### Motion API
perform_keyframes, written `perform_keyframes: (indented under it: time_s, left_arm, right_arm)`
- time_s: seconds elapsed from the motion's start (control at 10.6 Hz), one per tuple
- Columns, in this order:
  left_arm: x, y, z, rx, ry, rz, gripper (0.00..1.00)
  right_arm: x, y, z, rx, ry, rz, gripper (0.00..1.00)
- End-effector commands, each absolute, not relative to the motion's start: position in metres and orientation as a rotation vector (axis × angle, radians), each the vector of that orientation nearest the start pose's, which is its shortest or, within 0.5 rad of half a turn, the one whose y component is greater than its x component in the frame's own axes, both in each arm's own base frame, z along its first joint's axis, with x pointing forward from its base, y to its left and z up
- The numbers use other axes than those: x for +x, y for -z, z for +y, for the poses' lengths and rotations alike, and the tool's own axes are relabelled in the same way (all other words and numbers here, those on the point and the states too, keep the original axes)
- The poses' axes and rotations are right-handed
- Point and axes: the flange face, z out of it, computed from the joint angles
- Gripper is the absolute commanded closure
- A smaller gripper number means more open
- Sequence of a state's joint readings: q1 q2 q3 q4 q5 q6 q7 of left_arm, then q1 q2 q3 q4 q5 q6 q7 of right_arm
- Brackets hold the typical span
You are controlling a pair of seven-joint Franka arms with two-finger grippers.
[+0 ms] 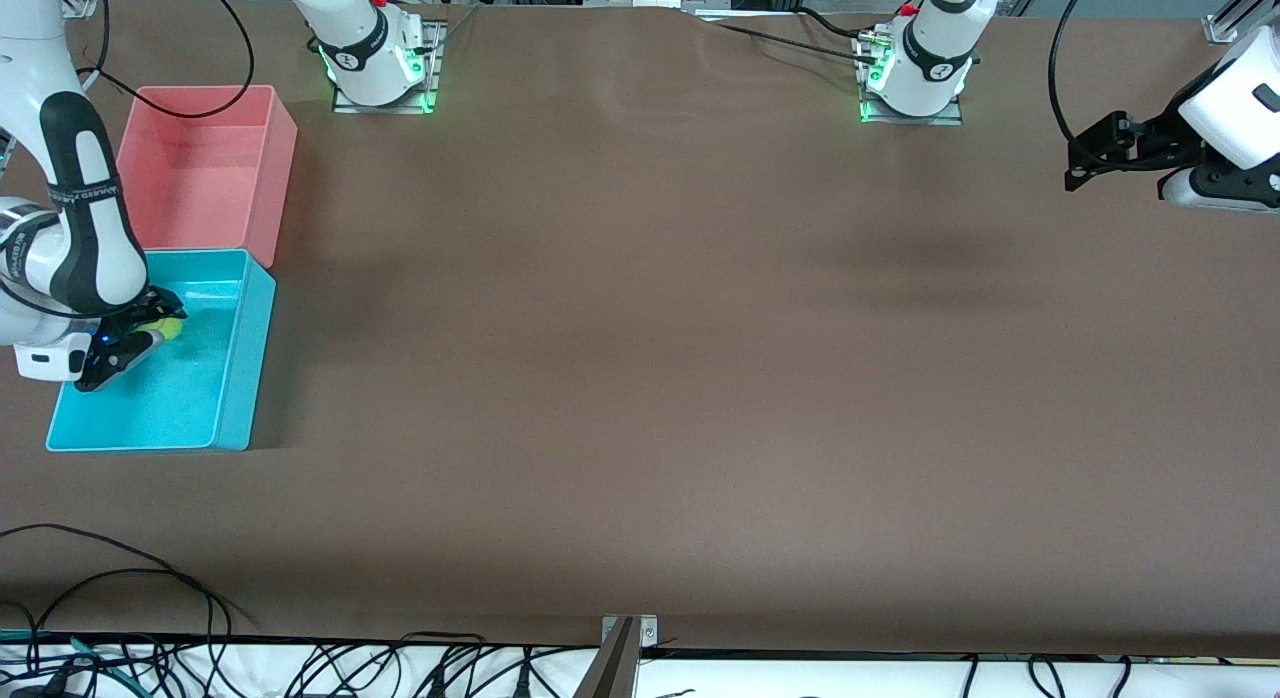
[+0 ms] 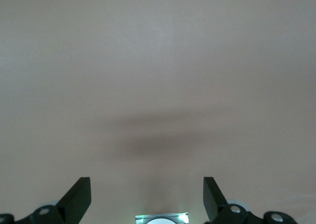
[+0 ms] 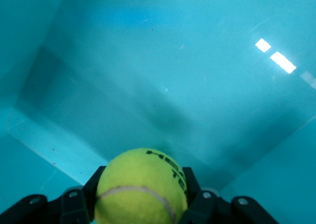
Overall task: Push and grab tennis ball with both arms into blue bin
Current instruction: 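Lower the ball into the blue bin and open the right gripper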
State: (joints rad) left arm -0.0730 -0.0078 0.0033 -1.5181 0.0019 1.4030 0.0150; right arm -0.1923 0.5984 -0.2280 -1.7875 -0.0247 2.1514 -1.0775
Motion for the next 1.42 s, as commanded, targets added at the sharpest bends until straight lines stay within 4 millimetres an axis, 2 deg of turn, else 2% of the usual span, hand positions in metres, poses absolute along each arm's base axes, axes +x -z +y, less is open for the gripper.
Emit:
perform_keyframes:
  time_s: [0.0, 0.09, 0.19, 0.28, 0.76, 0.94, 1.04, 1.32]
  left_arm:
    - [0.534, -0.646, -0.038, -3.103, -0.170, 0.125, 0.00]
    - [0.535, -0.646, -0.038, -3.103, -0.168, 0.125, 0.00]
    - [0.534, -0.646, -0.038, -3.103, -0.170, 0.125, 0.00]
    - [0.535, -0.646, -0.038, -3.103, -0.168, 0.125, 0.00]
    - [0.535, -0.646, -0.030, -3.137, -0.169, 0.105, 0.00]
    - [0.539, -0.642, -0.016, -3.154, -0.177, 0.069, 0.00]
    - [0.540, -0.645, -0.014, -3.154, -0.165, 0.064, 0.00]
    - [0.540, -0.646, -0.014, -3.151, -0.162, 0.069, 0.00]
  right_arm:
    - [0.569, -0.195, -0.260, -2.871, -0.422, -1.085, 1.00]
    - [0.569, -0.195, -0.260, -2.872, -0.420, -1.084, 1.00]
    - [0.568, -0.194, -0.260, -2.869, -0.424, -1.083, 0.90]
    - [0.564, -0.189, -0.260, -2.867, -0.424, -1.077, 0.87]
    - [0.558, -0.185, -0.262, -2.867, -0.424, -1.069, 0.87]
    - [0.555, -0.183, -0.265, -2.863, -0.427, -1.067, 0.85]
    - [0.555, -0.183, -0.267, -2.872, -0.416, -1.067, 0.54]
    - [0.554, -0.182, -0.269, -2.873, -0.417, -1.060, 0.00]
